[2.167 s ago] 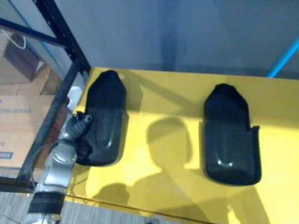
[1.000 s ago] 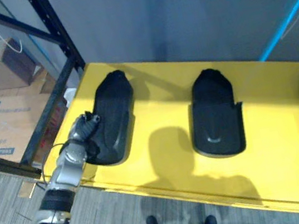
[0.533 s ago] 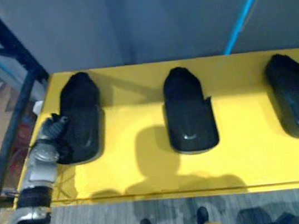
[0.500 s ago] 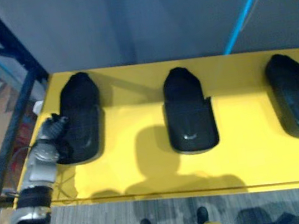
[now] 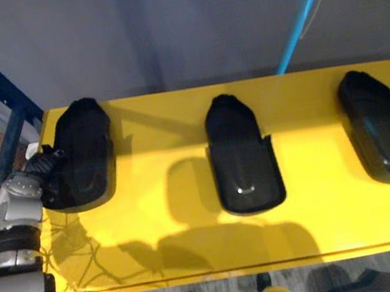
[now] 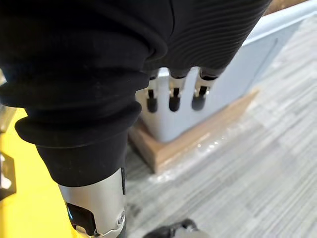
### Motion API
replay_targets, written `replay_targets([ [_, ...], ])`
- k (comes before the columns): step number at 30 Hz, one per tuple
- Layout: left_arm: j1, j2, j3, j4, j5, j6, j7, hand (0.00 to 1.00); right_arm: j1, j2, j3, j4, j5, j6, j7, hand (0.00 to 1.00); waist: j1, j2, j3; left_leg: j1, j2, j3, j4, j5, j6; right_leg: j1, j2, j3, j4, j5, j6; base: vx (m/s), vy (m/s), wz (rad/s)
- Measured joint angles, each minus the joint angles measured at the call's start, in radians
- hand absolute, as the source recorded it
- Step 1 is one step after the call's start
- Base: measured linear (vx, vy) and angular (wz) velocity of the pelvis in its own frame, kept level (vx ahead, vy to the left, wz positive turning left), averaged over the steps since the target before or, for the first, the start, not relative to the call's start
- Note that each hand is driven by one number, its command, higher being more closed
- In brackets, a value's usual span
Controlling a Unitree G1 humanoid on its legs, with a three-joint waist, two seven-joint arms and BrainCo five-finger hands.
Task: Walk over and take plastic housings, then place them on the shelf
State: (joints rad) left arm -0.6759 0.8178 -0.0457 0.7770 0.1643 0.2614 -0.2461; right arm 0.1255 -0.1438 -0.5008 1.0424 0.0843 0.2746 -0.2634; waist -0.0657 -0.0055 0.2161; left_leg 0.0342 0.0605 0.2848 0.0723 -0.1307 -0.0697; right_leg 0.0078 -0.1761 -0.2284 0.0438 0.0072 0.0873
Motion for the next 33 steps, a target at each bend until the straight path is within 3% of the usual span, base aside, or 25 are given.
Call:
replay_targets([
  [14, 0.022, -0.002, 0.001, -0.001, 0.000, -0.003, -0.083, 1.00, 0.051, 0.015, -0.026, -0.006, -0.001, -0.060, 0.006, 0.00, 0.002, 0.026, -0.002, 0.021, 0.021, -0.001, 0.053, -0.022, -0.003, 0.025, 0.006, 0.014, 0.026, -0.008, -0.010, 0.01, -0.001, -0.02],
  [21, 0.059, -0.025, 0.002, -0.001, 0.000, -0.002, -0.085, 1.00, 0.059, 0.015, -0.017, -0.012, -0.001, -0.060, 0.022, 0.00, 0.001, 0.060, -0.023, 0.020, 0.028, -0.003, 0.081, -0.031, -0.004, 0.028, 0.005, 0.010, 0.047, -0.020, -0.018, 0.03, -0.004, 0.00],
  [29, 0.135, -0.042, 0.043, -0.033, -0.008, -0.013, -0.081, 1.00, 0.071, 0.009, -0.016, -0.017, 0.000, -0.081, 0.024, 0.00, 0.002, 0.061, -0.027, 0.032, 0.038, -0.009, 0.131, -0.035, -0.010, 0.037, -0.007, 0.009, 0.109, -0.072, -0.023, 0.05, -0.027, -0.01],
  [31, 0.172, -0.043, 0.045, -0.049, -0.009, -0.012, -0.076, 1.00, 0.076, 0.009, -0.017, -0.024, 0.001, -0.082, 0.024, 0.00, -0.002, 0.053, -0.030, 0.007, 0.043, -0.009, 0.237, -0.039, -0.017, 0.069, -0.021, 0.010, 0.103, -0.072, -0.023, 0.06, -0.008, 0.03],
  [32, 0.210, -0.050, 0.045, -0.073, -0.011, -0.013, -0.071, 1.00, 0.082, 0.006, -0.014, -0.026, 0.001, -0.083, 0.024, 0.00, 0.000, 0.049, -0.038, -0.016, 0.038, -0.014, 0.201, -0.086, -0.019, 0.085, -0.035, 0.007, 0.095, -0.072, -0.023, 0.05, -0.005, 0.04],
  [33, 0.223, -0.059, 0.045, -0.087, -0.011, -0.013, -0.068, 1.00, 0.085, -0.002, -0.015, -0.025, 0.001, -0.083, 0.024, 0.00, 0.001, 0.068, -0.049, -0.017, 0.038, -0.027, 0.130, -0.056, -0.020, 0.084, -0.029, 0.003, 0.098, -0.072, -0.023, 0.09, 0.020, -0.01],
])
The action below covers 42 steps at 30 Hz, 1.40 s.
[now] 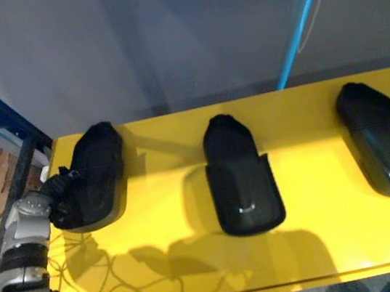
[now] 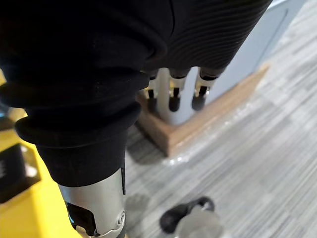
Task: Walk over and take plastic housings, then place them on the shelf
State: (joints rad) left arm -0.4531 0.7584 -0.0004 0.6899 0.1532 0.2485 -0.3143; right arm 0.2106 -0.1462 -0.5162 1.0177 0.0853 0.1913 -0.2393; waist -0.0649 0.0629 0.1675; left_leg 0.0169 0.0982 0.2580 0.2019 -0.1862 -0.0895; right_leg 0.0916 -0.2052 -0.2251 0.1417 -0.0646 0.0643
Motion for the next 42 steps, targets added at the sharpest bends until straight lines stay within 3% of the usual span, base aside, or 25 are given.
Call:
replay_targets([
  [1, 0.026, -0.013, 0.003, -0.024, -0.002, 0.001, 0.014, 1.00, 0.003, -0.018, -0.002, 0.001, 0.000, 0.000, -0.001, 0.00, 0.004, 0.015, -0.013, 0.015, 0.003, -0.001, -0.054, 0.021, -0.008, -0.001, 0.007, -0.003, 0.009, -0.015, 0.024, 0.10, 0.045, -0.05],
  [5, 0.104, -0.031, 0.036, -0.081, -0.046, 0.014, 0.114, 1.00, 0.011, 0.042, 0.000, 0.004, 0.030, -0.023, -0.001, 0.00, 0.016, -0.007, -0.031, 0.018, 0.007, -0.021, -0.017, 0.022, -0.007, -0.026, -0.006, -0.021, 0.118, -0.024, 0.032, 0.11, 0.021, 0.10],
  [6, 0.107, -0.049, 0.043, -0.085, -0.065, 0.015, 0.142, 1.00, 0.021, 0.047, 0.000, 0.004, 0.046, -0.036, -0.001, 0.00, 0.017, 0.015, -0.024, 0.017, 0.034, -0.040, -0.006, 0.022, -0.007, -0.060, 0.018, -0.018, 0.136, -0.077, 0.031, 0.06, -0.061, 0.11],
  [7, 0.112, -0.062, 0.066, -0.091, -0.068, 0.014, 0.152, 1.00, 0.023, 0.049, 0.000, 0.004, 0.056, -0.039, -0.002, 0.00, 0.018, 0.016, -0.025, 0.019, 0.044, -0.042, -0.006, 0.022, -0.007, -0.053, 0.040, -0.019, 0.070, -0.090, 0.034, 0.03, -0.069, 0.14],
  [8, 0.125, -0.066, 0.097, -0.105, -0.069, 0.014, 0.170, 1.00, 0.022, 0.055, 0.000, 0.002, 0.068, -0.042, -0.003, 0.00, 0.023, 0.001, -0.030, 0.015, 0.044, -0.044, -0.004, 0.021, -0.008, -0.049, 0.060, -0.019, -0.029, -0.058, 0.021, 0.04, -0.105, 0.28],
  [9, 0.133, -0.072, 0.116, -0.124, -0.071, 0.009, 0.202, 1.00, 0.025, 0.057, -0.003, 0.002, 0.080, -0.064, -0.008, 0.00, 0.019, -0.034, -0.031, 0.017, 0.025, -0.058, -0.001, 0.011, -0.020, -0.047, 0.051, -0.041, -0.052, -0.016, 0.041, 0.04, -0.112, 0.32],
  [10, 0.139, -0.087, 0.115, -0.143, -0.078, 0.007, 0.220, 1.00, 0.022, 0.047, -0.003, 0.002, 0.092, -0.083, -0.016, 0.00, 0.020, -0.018, -0.027, 0.015, 0.034, -0.059, -0.006, 0.008, -0.024, -0.050, 0.059, -0.046, -0.052, -0.016, 0.039, 0.03, -0.114, 0.25],
  [11, 0.153, -0.112, 0.115, -0.172, -0.093, 0.005, 0.226, 0.00, 0.018, 0.030, -0.003, -0.004, 0.099, -0.106, -0.023, 0.00, 0.024, 0.002, -0.020, 0.017, 0.039, -0.057, -0.025, 0.011, -0.022, -0.055, 0.066, -0.046, -0.055, -0.016, 0.038, 0.02, -0.051, 0.08],
  [15, 0.222, -0.190, 0.112, -0.242, -0.108, -0.023, 0.251, 0.00, -0.001, 0.008, 0.003, -0.021, 0.118, -0.126, -0.024, 0.00, 0.025, 0.034, -0.034, 0.039, 0.041, -0.056, -0.067, 0.011, -0.023, -0.047, 0.075, -0.048, -0.067, -0.012, 0.034, 0.01, -0.013, 0.02],
  [19, 0.250, -0.218, 0.103, -0.251, -0.107, -0.072, 0.290, 0.00, -0.018, 0.031, 0.051, -0.021, 0.118, -0.118, -0.026, 0.00, 0.026, 0.015, -0.045, 0.064, 0.030, -0.051, -0.095, 0.011, -0.023, -0.018, 0.081, -0.045, -0.122, 0.028, 0.038, -0.03, 0.028, -0.07],
  [25, 0.250, -0.211, 0.102, -0.278, -0.090, -0.064, 0.265, 0.00, -0.031, 0.036, 0.089, -0.029, 0.119, -0.083, -0.038, 0.00, 0.030, -0.011, -0.060, 0.061, 0.003, -0.029, -0.100, 0.010, -0.020, -0.013, 0.062, -0.024, -0.179, 0.075, 0.050, -0.04, 0.041, -0.10],
  [30, 0.270, -0.193, 0.096, -0.311, -0.062, -0.056, 0.200, 0.00, -0.027, 0.033, 0.090, -0.030, 0.137, -0.077, -0.044, 0.00, 0.028, -0.010, -0.062, 0.068, -0.006, -0.031, -0.100, 0.008, -0.016, -0.002, 0.054, -0.025, -0.188, 0.079, 0.055, 0.00, 0.002, -0.01],
  [37, 0.356, -0.181, 0.112, -0.428, -0.110, -0.071, 0.175, 0.00, -0.019, 0.030, 0.087, -0.034, 0.138, -0.079, -0.043, 0.00, 0.028, -0.011, -0.062, 0.068, -0.014, -0.056, -0.103, 0.007, -0.013, 0.016, 0.047, -0.055, -0.196, 0.078, 0.055, 0.02, 0.005, 0.08],
  [41, 0.426, -0.224, 0.154, -0.511, -0.190, -0.122, 0.221, 0.00, -0.019, 0.030, 0.085, -0.044, 0.139, -0.088, -0.044, 0.00, 0.054, -0.012, -0.063, 0.065, -0.020, -0.059, -0.104, 0.005, -0.011, 0.017, 0.042, -0.065, -0.199, 0.078, 0.054, 0.03, 0.013, 0.07],
  [42, 0.455, -0.232, 0.164, -0.532, -0.194, -0.158, 0.251, 0.00, -0.019, 0.030, 0.085, -0.051, 0.139, -0.091, -0.044, 0.00, 0.056, -0.012, -0.063, 0.063, -0.021, -0.062, -0.104, 0.005, -0.011, 0.018, 0.041, -0.073, -0.199, 0.077, 0.053, 0.02, 0.009, 0.09],
])
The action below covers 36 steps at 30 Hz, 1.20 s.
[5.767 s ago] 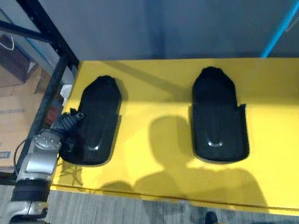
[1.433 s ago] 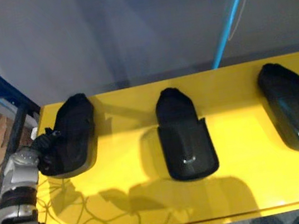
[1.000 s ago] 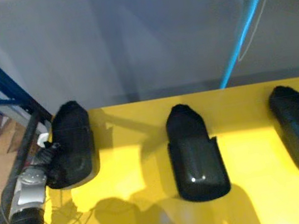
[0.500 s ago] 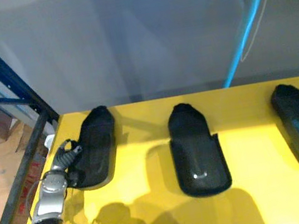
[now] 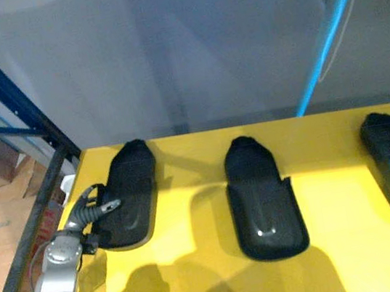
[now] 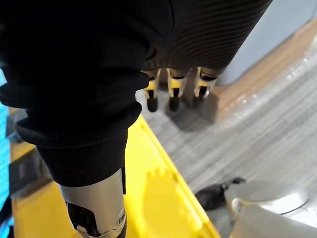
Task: Walk over and take plastic housings, then place them on the shelf
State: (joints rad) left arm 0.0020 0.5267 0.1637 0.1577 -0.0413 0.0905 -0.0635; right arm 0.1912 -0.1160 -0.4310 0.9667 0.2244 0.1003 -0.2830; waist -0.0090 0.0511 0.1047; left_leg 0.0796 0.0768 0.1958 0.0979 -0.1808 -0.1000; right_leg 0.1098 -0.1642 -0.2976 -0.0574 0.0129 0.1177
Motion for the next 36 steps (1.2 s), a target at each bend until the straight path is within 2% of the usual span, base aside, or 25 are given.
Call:
replay_targets([
  [3, 0.048, -0.015, 0.059, -0.069, 0.000, -0.079, 0.048, 0.00, 0.012, 0.000, -0.011, -0.001, 0.002, -0.015, -0.001, 0.00, 0.009, 0.000, 0.000, -0.006, -0.003, -0.014, 0.001, 0.000, 0.000, 0.001, -0.003, -0.006, 0.000, -0.001, -0.001, 0.02, 0.009, 0.11],
  [5, 0.062, -0.025, 0.103, -0.156, -0.011, -0.172, 0.105, 0.00, 0.030, 0.000, -0.020, 0.000, 0.018, -0.016, -0.003, 0.00, 0.021, 0.000, 0.000, -0.009, -0.007, -0.030, 0.004, 0.000, 0.000, 0.011, -0.007, -0.026, 0.000, -0.002, -0.003, 0.02, 0.008, 0.20],
  [7, 0.074, -0.026, 0.123, -0.217, -0.033, -0.229, 0.142, 0.00, 0.036, 0.000, -0.021, 0.002, 0.018, -0.019, -0.003, 0.00, 0.022, 0.000, 0.000, -0.010, -0.011, -0.045, 0.010, 0.000, 0.001, 0.021, -0.010, -0.032, 0.001, -0.003, -0.005, 0.00, 0.013, 0.19],
  [9, 0.105, -0.045, 0.172, -0.327, -0.040, -0.308, 0.202, 0.00, 0.035, 0.000, -0.024, 0.025, 0.019, -0.019, -0.003, 0.00, 0.029, 0.002, -0.002, -0.011, -0.009, -0.052, 0.016, 0.001, 0.001, 0.026, -0.009, -0.033, 0.013, -0.004, -0.005, -0.02, 0.015, 0.14],
  [10, 0.113, -0.052, 0.186, -0.351, -0.040, -0.326, 0.216, 0.00, 0.033, 0.001, -0.024, 0.031, 0.019, -0.019, -0.003, 0.00, 0.031, 0.003, -0.003, -0.011, -0.009, -0.053, 0.016, 0.001, 0.001, 0.026, -0.009, -0.033, 0.015, -0.004, -0.005, -0.03, 0.004, 0.05],
  [13, 0.121, -0.105, 0.240, -0.433, -0.040, -0.419, 0.317, 0.00, 0.025, 0.005, -0.050, 0.064, 0.019, -0.031, -0.005, 0.00, 0.057, 0.013, -0.009, -0.016, -0.011, -0.070, 0.013, 0.001, 0.001, 0.025, -0.009, -0.037, 0.018, -0.010, -0.009, -0.04, -0.005, 0.09],
  [14, 0.123, -0.110, 0.253, -0.450, -0.040, -0.431, 0.336, 0.00, 0.023, 0.005, -0.050, 0.072, 0.019, -0.033, -0.005, 0.00, 0.057, 0.012, -0.010, -0.021, -0.012, -0.079, 0.013, 0.001, 0.002, 0.025, -0.009, -0.041, 0.020, -0.016, -0.012, -0.05, -0.019, 0.26],
  [15, 0.131, -0.113, 0.276, -0.478, -0.040, -0.462, 0.379, 0.00, 0.022, 0.008, -0.051, 0.083, 0.019, -0.036, -0.005, 0.00, 0.059, 0.011, -0.019, -0.033, -0.013, -0.091, 0.012, 0.005, 0.007, 0.019, -0.010, -0.053, 0.023, -0.018, -0.011, -0.04, -0.022, 0.26],
  [18, 0.152, -0.132, 0.342, -0.525, -0.009, -0.491, 0.512, 0.00, 0.020, 0.009, -0.060, 0.099, 0.022, -0.038, -0.008, 0.00, 0.069, 0.013, -0.027, -0.042, -0.013, -0.102, 0.011, 0.013, 0.008, 0.014, -0.008, -0.057, 0.029, -0.019, -0.011, -0.04, -0.019, 0.13],
  [20, 0.156, -0.154, 0.399, -0.523, 0.019, -0.497, 0.648, 0.00, 0.020, 0.012, -0.067, 0.116, 0.039, -0.037, -0.020, 0.00, 0.082, 0.011, -0.040, -0.045, -0.013, -0.105, 0.009, 0.017, 0.008, 0.012, -0.008, -0.059, 0.029, -0.019, -0.011, -0.02, -0.005, 0.04],
  [21, 0.156, -0.155, 0.416, -0.519, 0.019, -0.497, 0.682, 0.00, 0.019, 0.013, -0.067, 0.119, 0.039, -0.036, -0.023, 0.00, 0.083, 0.009, -0.044, -0.045, -0.013, -0.106, 0.007, 0.019, 0.008, 0.012, -0.008, -0.060, 0.029, -0.019, -0.012, -0.03, -0.009, 0.05],
  [23, 0.155, -0.177, 0.507, -0.479, 0.019, -0.507, 0.820, 0.00, 0.020, 0.019, -0.067, 0.121, 0.040, -0.032, -0.025, 0.00, 0.087, 0.000, -0.056, -0.044, -0.015, -0.113, -0.010, 0.033, 0.009, 0.009, -0.008, -0.062, 0.029, -0.019, -0.012, -0.03, -0.011, 0.07],
  [25, 0.155, -0.194, 0.532, -0.459, 0.023, -0.515, 0.888, 0.00, 0.020, 0.021, -0.067, 0.124, 0.040, -0.026, -0.025, 0.00, 0.088, -0.005, -0.060, -0.043, -0.016, -0.117, -0.020, 0.040, 0.008, 0.009, -0.008, -0.065, 0.029, -0.019, -0.012, -0.02, -0.008, 0.10],
  [29, 0.154, -0.243, 0.631, -0.248, 0.052, -0.527, 1.128, 0.00, 0.019, 0.030, -0.065, 0.140, 0.040, 0.009, -0.025, 0.00, 0.097, -0.021, -0.069, -0.039, -0.018, -0.135, -0.038, 0.058, 0.009, 0.015, -0.008, -0.086, 0.028, -0.019, -0.012, -0.01, -0.010, 0.11],
  [33, 0.157, -0.244, 0.711, 0.006, 0.038, -0.541, 1.255, 0.00, 0.020, 0.032, -0.058, 0.139, 0.043, 0.041, -0.025, 0.00, 0.105, -0.033, -0.076, -0.025, -0.021, -0.136, -0.064, 0.073, 0.011, 0.019, -0.010, -0.089, 0.025, -0.018, -0.012, 0.00, 0.001, 0.01],
  [36, 0.176, -0.260, 0.723, 0.179, -0.038, -0.572, 1.248, 0.00, 0.022, 0.035, -0.057, 0.138, 0.048, 0.072, -0.025, 0.00, 0.103, -0.040, -0.074, -0.005, -0.026, -0.138, -0.082, 0.080, 0.013, 0.034, -0.012, -0.096, 0.013, -0.017, -0.009, 0.00, 0.002, 0.01],
])
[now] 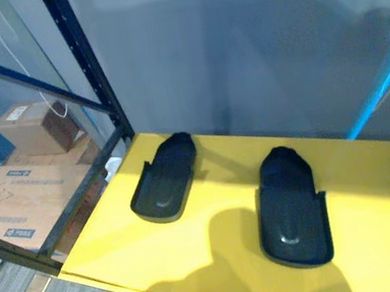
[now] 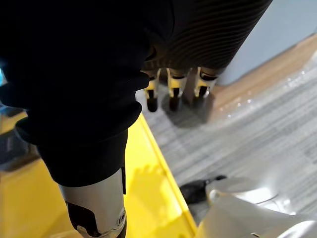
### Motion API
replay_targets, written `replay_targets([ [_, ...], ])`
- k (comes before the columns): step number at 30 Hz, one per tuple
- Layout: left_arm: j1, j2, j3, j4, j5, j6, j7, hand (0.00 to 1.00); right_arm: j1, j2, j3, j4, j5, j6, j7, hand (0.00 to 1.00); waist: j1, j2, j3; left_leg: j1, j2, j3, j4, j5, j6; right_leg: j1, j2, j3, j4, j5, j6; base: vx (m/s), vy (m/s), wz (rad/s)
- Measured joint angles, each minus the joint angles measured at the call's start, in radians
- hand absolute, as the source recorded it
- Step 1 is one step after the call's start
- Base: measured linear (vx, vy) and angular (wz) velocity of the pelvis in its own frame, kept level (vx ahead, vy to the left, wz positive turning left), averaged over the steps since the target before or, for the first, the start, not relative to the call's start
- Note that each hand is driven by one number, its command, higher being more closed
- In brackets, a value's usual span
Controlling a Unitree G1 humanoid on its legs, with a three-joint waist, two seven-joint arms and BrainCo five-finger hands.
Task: Walk over and take plastic housings, then place them on the shelf
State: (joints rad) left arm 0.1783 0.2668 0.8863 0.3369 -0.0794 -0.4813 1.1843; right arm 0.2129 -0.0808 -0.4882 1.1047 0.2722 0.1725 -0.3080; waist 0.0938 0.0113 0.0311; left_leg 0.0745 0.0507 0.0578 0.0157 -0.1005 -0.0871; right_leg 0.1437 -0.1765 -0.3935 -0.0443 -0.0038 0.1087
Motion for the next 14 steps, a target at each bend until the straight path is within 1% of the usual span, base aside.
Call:
replay_targets([
  [3, 0.023, -0.034, -0.018, 0.151, -0.083, -0.005, -0.044, 0.00, -0.002, 0.002, 0.000, -0.006, 0.010, 0.015, 0.000, 0.00, -0.004, -0.009, 0.004, 0.013, -0.003, 0.000, -0.014, 0.006, 0.001, 0.008, -0.002, -0.004, -0.003, 0.000, 0.001, 0.00, 0.000, 0.00],
  [4, 0.031, -0.058, -0.030, 0.222, -0.128, -0.003, -0.079, 0.00, -0.001, 0.002, -0.001, -0.015, 0.010, 0.022, 0.000, 0.00, -0.010, -0.011, 0.005, 0.013, -0.006, -0.001, -0.014, 0.006, 0.001, 0.009, -0.005, -0.006, -0.004, 0.001, 0.001, 0.00, 0.010, 0.03],
  [5, 0.050, -0.087, -0.039, 0.284, -0.170, -0.001, -0.128, 0.00, -0.004, 0.002, -0.002, -0.026, 0.010, 0.026, 0.002, 0.00, -0.023, -0.011, 0.005, 0.014, -0.009, -0.002, -0.015, 0.007, 0.002, 0.010, -0.007, -0.007, -0.004, 0.001, 0.002, 0.00, 0.000, 0.00],
  [6, 0.060, -0.103, -0.040, 0.311, -0.196, 0.005, -0.158, 0.00, -0.006, 0.002, -0.004, -0.029, 0.010, 0.027, 0.002, 0.00, -0.029, -0.011, 0.006, 0.015, -0.010, -0.002, -0.016, 0.007, 0.002, 0.011, -0.008, -0.007, -0.005, 0.001, 0.003, 0.00, 0.000, 0.00],
  [7, 0.071, -0.133, -0.044, 0.363, -0.248, 0.025, -0.230, 0.00, -0.007, 0.002, -0.010, -0.029, 0.010, 0.029, 0.004, 0.00, -0.033, -0.011, 0.007, 0.020, -0.012, 0.000, -0.021, 0.007, 0.003, 0.013, -0.010, -0.007, -0.007, 0.003, 0.005, 0.02, 0.005, -0.03],
  [8, 0.086, -0.160, -0.049, 0.412, -0.302, 0.059, -0.330, 0.00, -0.010, 0.002, -0.016, -0.028, 0.009, 0.031, 0.006, 0.00, -0.038, -0.011, 0.014, 0.033, -0.013, 0.003, -0.027, 0.008, 0.005, 0.018, -0.010, -0.006, -0.008, 0.003, 0.006, 0.02, 0.001, -0.04],
  [9, 0.095, -0.170, -0.058, 0.439, -0.322, 0.081, -0.380, 0.00, -0.013, 0.003, -0.021, -0.028, 0.009, 0.032, 0.008, 0.00, -0.042, -0.011, 0.015, 0.033, -0.014, 0.003, -0.027, 0.008, 0.005, 0.018, -0.011, -0.006, -0.009, 0.003, 0.006, 0.00, 0.000, 0.00],
  [10, 0.111, -0.188, -0.089, 0.496, -0.379, 0.128, -0.526, 0.00, -0.018, 0.004, -0.032, -0.025, 0.009, 0.032, 0.010, 0.00, -0.048, -0.009, 0.021, 0.033, -0.014, 0.004, -0.027, 0.008, 0.005, 0.018, -0.011, -0.006, -0.010, 0.004, 0.007, 0.00, 0.000, 0.00],
  [11, 0.122, -0.206, -0.129, 0.534, -0.426, 0.184, -0.659, 0.00, -0.023, 0.004, -0.036, -0.024, 0.009, 0.032, 0.019, 0.00, -0.053, -0.009, 0.032, 0.036, -0.015, 0.005, -0.028, 0.009, 0.005, 0.019, -0.012, -0.005, -0.010, 0.006, 0.010, 0.00, 0.000, 0.00],
  [12, 0.123, -0.216, -0.149, 0.551, -0.435, 0.211, -0.722, 0.00, -0.024, 0.004, -0.040, -0.024, 0.008, 0.032, 0.025, 0.00, -0.053, -0.007, 0.038, 0.039, -0.015, 0.005, -0.029, 0.009, 0.005, 0.022, -0.012, -0.004, -0.011, 0.006, 0.010, 0.00, 0.000, 0.00],
  [13, 0.126, -0.237, -0.186, 0.574, -0.453, 0.265, -0.833, 0.00, -0.024, 0.004, -0.045, -0.024, 0.006, 0.031, 0.028, 0.00, -0.054, -0.004, 0.053, 0.051, -0.015, 0.006, -0.033, 0.009, 0.005, 0.034, -0.012, -0.004, -0.013, 0.006, 0.011, 0.00, 0.000, 0.00],
  [14, 0.126, -0.244, -0.205, 0.588, -0.467, 0.289, -0.880, 0.00, -0.027, 0.004, -0.052, -0.024, 0.005, 0.030, 0.030, 0.00, -0.054, -0.002, 0.052, 0.051, -0.015, 0.007, -0.037, 0.010, 0.006, 0.033, -0.012, -0.004, -0.014, 0.006, 0.011, 0.00, 0.000, 0.00],
])
